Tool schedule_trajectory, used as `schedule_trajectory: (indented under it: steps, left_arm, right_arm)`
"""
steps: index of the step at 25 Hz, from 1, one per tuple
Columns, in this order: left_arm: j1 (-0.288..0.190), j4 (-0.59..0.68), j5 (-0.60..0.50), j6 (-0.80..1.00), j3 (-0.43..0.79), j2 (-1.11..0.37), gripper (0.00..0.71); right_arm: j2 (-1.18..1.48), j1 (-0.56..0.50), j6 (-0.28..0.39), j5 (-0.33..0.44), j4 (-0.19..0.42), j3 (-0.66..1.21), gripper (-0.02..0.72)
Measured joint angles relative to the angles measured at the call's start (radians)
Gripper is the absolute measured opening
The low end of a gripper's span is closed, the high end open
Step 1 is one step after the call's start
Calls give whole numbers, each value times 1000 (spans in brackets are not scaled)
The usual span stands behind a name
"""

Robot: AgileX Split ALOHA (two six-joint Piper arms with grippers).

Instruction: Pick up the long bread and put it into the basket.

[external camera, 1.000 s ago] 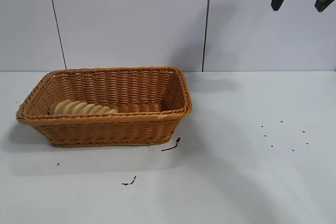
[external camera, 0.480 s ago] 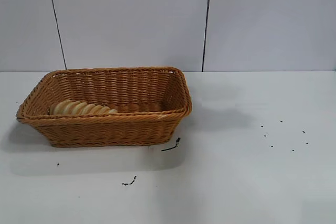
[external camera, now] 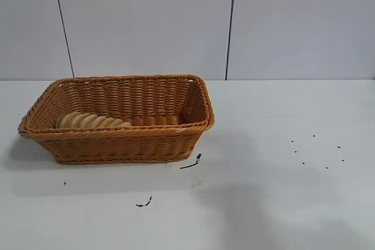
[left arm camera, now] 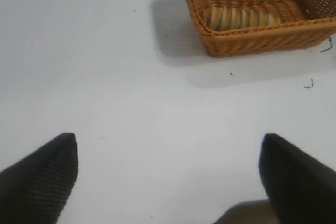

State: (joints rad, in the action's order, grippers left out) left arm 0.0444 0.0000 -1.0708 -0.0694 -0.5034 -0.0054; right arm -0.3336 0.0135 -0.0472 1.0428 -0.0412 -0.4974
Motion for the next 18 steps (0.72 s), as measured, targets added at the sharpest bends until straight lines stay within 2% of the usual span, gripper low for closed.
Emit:
schedule_trajectory:
  steps: [8, 18]
  left_arm:
    - [0, 0, 0, 0, 0, 0, 696]
    - [0, 0, 0, 0, 0, 0, 696]
  right_arm:
    - [307, 0, 21, -12, 4, 8, 608]
    - [339, 0, 28, -12, 5, 8, 607]
